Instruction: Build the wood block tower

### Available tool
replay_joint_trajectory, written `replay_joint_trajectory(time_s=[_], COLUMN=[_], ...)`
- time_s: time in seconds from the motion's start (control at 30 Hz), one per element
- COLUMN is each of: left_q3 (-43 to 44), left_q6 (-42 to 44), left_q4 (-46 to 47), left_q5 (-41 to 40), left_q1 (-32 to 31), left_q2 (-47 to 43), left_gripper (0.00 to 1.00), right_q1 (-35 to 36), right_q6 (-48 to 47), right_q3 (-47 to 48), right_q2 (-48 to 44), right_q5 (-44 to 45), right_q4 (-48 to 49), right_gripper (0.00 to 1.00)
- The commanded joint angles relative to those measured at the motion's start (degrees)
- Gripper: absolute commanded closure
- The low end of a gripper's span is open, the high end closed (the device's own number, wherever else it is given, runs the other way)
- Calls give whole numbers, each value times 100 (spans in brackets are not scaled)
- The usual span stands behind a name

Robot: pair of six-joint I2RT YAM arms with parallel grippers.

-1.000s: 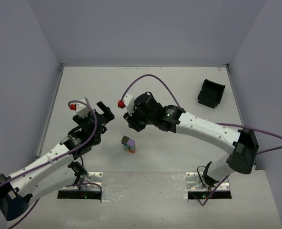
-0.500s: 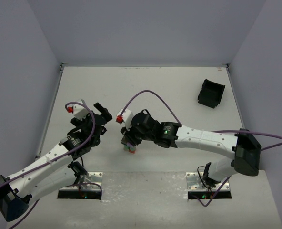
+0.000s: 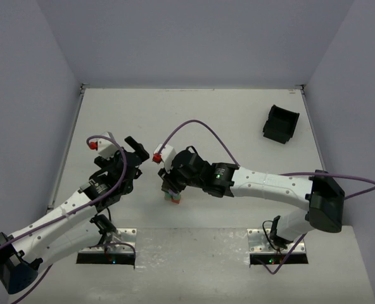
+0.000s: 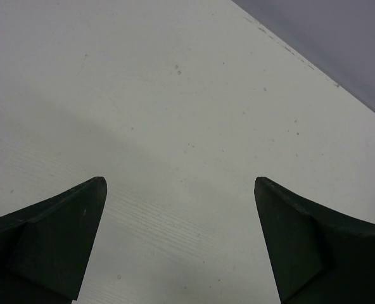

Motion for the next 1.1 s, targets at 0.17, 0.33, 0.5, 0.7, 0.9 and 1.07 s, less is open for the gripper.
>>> replay_joint_trajectory(time_s=[0.17,0.33,0.5,0.7,0.9,1.07], left_q3=[15,15,15,14,6,15], left_q6=[-18,26,35,61,79,87], left_q4=[108,108,117,134,147,152], left_q5=[-40,-47,-5,22,43,60], left_q1=[-40,-40,-40,-41,-40,-40], left_q2=[-33,-24,-59,-42,-50,-50], left_gripper=[0,0,0,0,0,0], right_q1=[61,69,69,69,75,69], right_q6=[65,65,39,38,56,59], right_q3=[286,286,260,260,263,268], right_q2=[152,196,222,239,265,275], right_q5=[97,60,-8,9,6,-12], right_q4=[291,310,352,352,358,340], right_gripper=[99,98,97,96,95,94])
